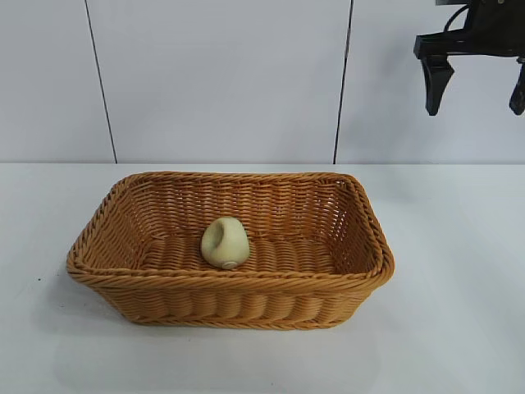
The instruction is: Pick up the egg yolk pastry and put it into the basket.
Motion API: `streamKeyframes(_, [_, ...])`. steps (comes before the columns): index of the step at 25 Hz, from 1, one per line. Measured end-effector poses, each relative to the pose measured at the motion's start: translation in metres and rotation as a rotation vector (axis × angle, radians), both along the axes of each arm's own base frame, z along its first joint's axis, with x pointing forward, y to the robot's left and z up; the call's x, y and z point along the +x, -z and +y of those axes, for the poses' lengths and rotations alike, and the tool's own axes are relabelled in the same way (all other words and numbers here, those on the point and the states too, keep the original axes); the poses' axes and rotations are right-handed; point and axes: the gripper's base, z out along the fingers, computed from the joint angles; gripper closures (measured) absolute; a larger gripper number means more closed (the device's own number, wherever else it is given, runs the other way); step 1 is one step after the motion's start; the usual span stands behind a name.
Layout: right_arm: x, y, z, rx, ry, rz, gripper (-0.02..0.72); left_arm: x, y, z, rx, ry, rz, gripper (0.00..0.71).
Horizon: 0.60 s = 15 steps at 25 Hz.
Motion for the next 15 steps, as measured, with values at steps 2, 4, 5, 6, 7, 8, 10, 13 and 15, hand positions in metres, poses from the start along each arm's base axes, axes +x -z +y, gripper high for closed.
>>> streamKeyframes(2, [0.0,0.001,-0.001,-0.005,-0.003,0.005,0.01,0.0,0.0,0.0,0.0,0.0,0.0,0.021])
streamKeyframes(4, [-0.003,0.004,-0.001,-0.007,-0.008,0.022,0.01,0.0,0.0,0.0,0.0,0.0,0.0,0.021])
streamKeyframes(5, [-0.005,0.008,-0.001,-0.006,-0.009,0.037,0.01,0.0,0.0,0.0,0.0,0.0,0.0,0.021])
streamKeyframes(6, [-0.009,0.013,-0.002,-0.007,-0.009,0.059,0.01,0.0,0.0,0.0,0.0,0.0,0.0,0.021])
streamKeyframes(7, [-0.013,0.015,-0.002,-0.008,-0.011,0.076,0.01,0.0,0.0,0.0,0.0,0.0,0.0,0.021])
streamKeyframes(8, [-0.019,0.019,-0.002,-0.01,-0.015,0.1,0.01,0.0,0.0,0.0,0.0,0.0,0.0,0.021])
streamKeyframes(10, [-0.033,0.021,-0.003,-0.025,-0.02,0.135,0.01,0.0,0.0,0.0,0.0,0.0,0.0,0.021])
streamKeyframes(13, [-0.058,0.018,-0.004,-0.029,-0.026,0.17,0.01,0.0,0.0,0.0,0.0,0.0,0.0,0.021])
streamKeyframes(15, [-0.076,0.01,-0.004,-0.019,-0.025,0.171,0.01,0.0,0.0,0.0,0.0,0.0,0.001,0.021])
